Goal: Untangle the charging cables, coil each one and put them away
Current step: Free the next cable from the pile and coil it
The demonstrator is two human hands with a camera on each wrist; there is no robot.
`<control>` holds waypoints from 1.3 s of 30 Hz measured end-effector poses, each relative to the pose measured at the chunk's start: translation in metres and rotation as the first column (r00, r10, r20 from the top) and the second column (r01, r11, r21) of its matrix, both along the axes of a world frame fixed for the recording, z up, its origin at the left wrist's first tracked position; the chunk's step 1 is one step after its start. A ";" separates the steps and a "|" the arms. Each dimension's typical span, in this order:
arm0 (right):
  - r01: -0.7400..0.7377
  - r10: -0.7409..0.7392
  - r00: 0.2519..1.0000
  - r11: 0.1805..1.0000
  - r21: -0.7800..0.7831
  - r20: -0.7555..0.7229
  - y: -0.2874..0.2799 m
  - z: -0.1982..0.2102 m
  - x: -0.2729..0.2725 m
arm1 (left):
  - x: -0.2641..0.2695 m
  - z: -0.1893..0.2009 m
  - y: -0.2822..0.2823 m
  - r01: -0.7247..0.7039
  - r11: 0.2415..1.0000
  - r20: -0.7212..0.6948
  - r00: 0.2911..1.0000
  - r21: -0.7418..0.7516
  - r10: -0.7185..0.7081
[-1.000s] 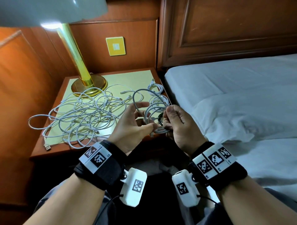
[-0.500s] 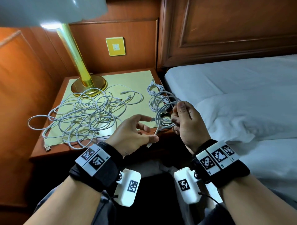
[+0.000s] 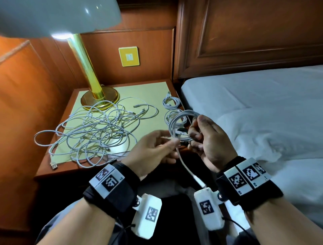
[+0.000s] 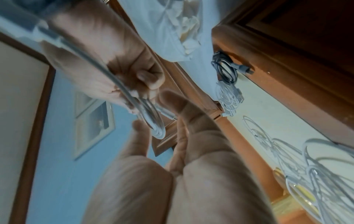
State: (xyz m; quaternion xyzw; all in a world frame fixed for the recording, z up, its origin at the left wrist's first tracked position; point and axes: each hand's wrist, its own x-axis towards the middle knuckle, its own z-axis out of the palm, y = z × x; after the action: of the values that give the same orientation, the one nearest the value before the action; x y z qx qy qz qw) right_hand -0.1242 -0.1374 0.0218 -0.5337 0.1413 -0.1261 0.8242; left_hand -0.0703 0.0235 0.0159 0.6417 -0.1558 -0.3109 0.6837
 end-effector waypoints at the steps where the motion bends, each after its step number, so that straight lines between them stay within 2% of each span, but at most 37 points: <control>1: -0.016 0.016 1.000 1.000 -0.003 -0.010 0.002 0.000 -0.001 | 0.001 0.001 -0.002 -0.062 0.996 -0.043 0.997 -0.062 0.059; 5: -0.043 0.043 0.999 0.999 0.016 -0.010 0.007 0.000 -0.002 | 0.006 0.000 -0.006 -0.188 0.967 -0.207 0.967 -0.173 0.150; 10: -0.068 0.068 0.998 0.996 0.063 -0.003 0.007 0.000 -0.003 | 0.005 0.001 -0.005 -0.198 0.944 -0.311 0.944 -0.264 0.111; 21: -0.059 0.060 0.998 0.998 0.036 -0.018 0.012 0.001 -0.005 | 0.005 -0.002 -0.004 -0.204 0.936 -0.292 0.949 -0.288 0.118; 27: -0.028 0.030 0.999 0.999 0.040 -0.034 0.015 0.006 -0.006 | 0.005 0.000 -0.004 -0.166 0.937 -0.251 0.964 -0.306 0.088; 30: -0.026 0.027 0.999 0.999 0.044 -0.027 0.015 0.006 -0.007 | 0.005 0.000 -0.006 -0.158 0.952 -0.205 0.973 -0.263 0.105; 32: -0.012 0.010 0.999 0.999 -0.047 -0.046 0.014 0.003 -0.007 | 0.004 -0.003 -0.007 -0.174 0.963 -0.132 0.980 -0.206 0.149; 36: 0.021 -0.038 0.996 0.976 -0.216 -0.077 0.012 -0.004 -0.002 | 0.003 -0.006 -0.007 -0.198 0.980 0.159 0.967 -0.016 0.197; 39: 0.021 -0.063 0.995 0.893 -0.449 -0.079 0.006 -0.010 0.000 | 0.006 -0.005 -0.006 -0.222 0.975 0.168 0.960 -0.022 0.222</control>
State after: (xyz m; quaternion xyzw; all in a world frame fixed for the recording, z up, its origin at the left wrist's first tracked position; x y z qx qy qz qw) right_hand -0.1244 -0.1311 0.0121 -0.7111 0.1575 -0.1483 0.6690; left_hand -0.0646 0.0176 0.0109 0.6780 -0.1408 -0.1763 0.6996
